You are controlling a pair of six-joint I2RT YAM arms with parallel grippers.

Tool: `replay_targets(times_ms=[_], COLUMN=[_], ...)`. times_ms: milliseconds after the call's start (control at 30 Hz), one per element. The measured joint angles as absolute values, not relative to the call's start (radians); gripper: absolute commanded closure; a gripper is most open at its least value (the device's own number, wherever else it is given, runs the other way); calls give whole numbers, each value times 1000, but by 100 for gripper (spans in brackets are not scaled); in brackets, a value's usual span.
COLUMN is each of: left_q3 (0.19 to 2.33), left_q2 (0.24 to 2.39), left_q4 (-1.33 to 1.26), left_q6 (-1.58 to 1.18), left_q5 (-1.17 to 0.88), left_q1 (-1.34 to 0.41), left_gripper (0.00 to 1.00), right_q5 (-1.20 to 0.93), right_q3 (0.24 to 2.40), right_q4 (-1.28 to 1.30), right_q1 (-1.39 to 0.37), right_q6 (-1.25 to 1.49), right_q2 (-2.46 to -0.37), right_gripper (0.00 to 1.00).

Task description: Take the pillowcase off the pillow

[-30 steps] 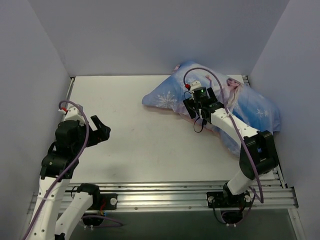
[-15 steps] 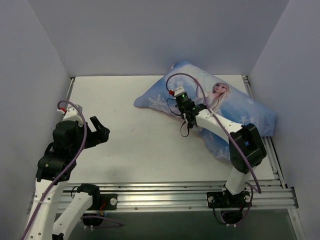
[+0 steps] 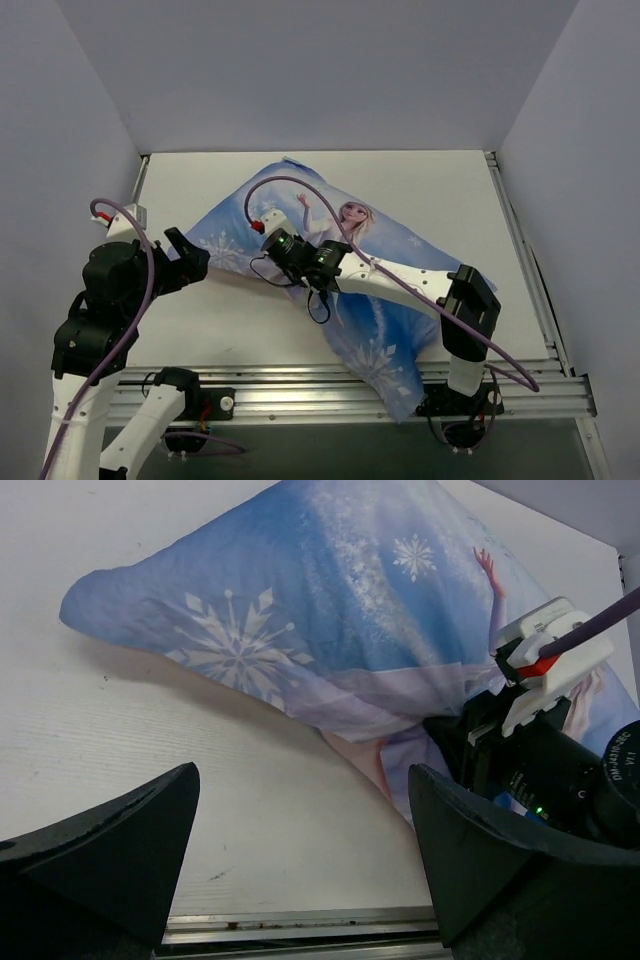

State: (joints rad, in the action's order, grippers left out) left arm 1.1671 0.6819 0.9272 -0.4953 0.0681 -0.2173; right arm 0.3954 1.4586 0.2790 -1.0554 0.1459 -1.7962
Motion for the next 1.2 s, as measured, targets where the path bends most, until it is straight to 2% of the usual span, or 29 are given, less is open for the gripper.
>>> replay_targets(times_ms=[33, 100, 133, 233, 300, 467, 600, 667, 733, 767, 800, 867, 900, 1067, 1200], left_q3=[1179, 1205, 1222, 1282, 1320, 1378, 1380, 1380, 1380, 1381, 1383, 1391, 1398, 1452, 1518], left_q2=[687, 694, 697, 699, 694, 680, 679, 682, 685, 686, 687, 691, 694, 701, 708], left_q4=[931, 936, 942, 947, 946, 942, 934, 933, 932, 932, 932, 931, 932, 931, 930], left_q6=[-499, -511, -515, -527, -535, -538, -538, -538, -535, -533, -529, -518, -512, -485, -474], left_q5=[72, 81, 86, 112, 133, 203, 234, 240, 245, 250, 255, 266, 271, 303, 308], left_q1=[-217, -217, -217, -217, -217, -217, -217, -217, -217, -217, -217, -217, -217, -217, -220], left_gripper=[6, 6, 6, 6, 6, 6, 6, 6, 6, 6, 6, 6, 6, 6, 6], right_q5=[395, 398, 406, 445, 469, 546, 659, 718, 763, 780, 794, 815, 809, 589, 362], right_q3=[1470, 1485, 1488, 1501, 1501, 1484, 1478, 1471, 1465, 1465, 1465, 1470, 1481, 1677, 1989], right_q4=[288, 304, 312, 324, 329, 334, 340, 338, 336, 333, 333, 334, 339, 443, 575], right_q1=[-1062, -1068, -1078, -1118, -1164, -1266, -1275, -1266, -1257, -1252, -1250, -1246, -1245, -1203, -1143], right_q6=[158, 167, 162, 135, 112, 40, -21, -56, -96, -113, -130, -151, -159, -173, -166], right_q2=[-1806, -1815, -1816, -1815, -1814, -1817, -1883, -1937, -1987, -2017, -2033, -2044, -2044, -2040, -2038], right_gripper=[62, 43, 28, 13, 8, 5, 4, 6, 28, 58, 73, 94, 100, 100, 100])
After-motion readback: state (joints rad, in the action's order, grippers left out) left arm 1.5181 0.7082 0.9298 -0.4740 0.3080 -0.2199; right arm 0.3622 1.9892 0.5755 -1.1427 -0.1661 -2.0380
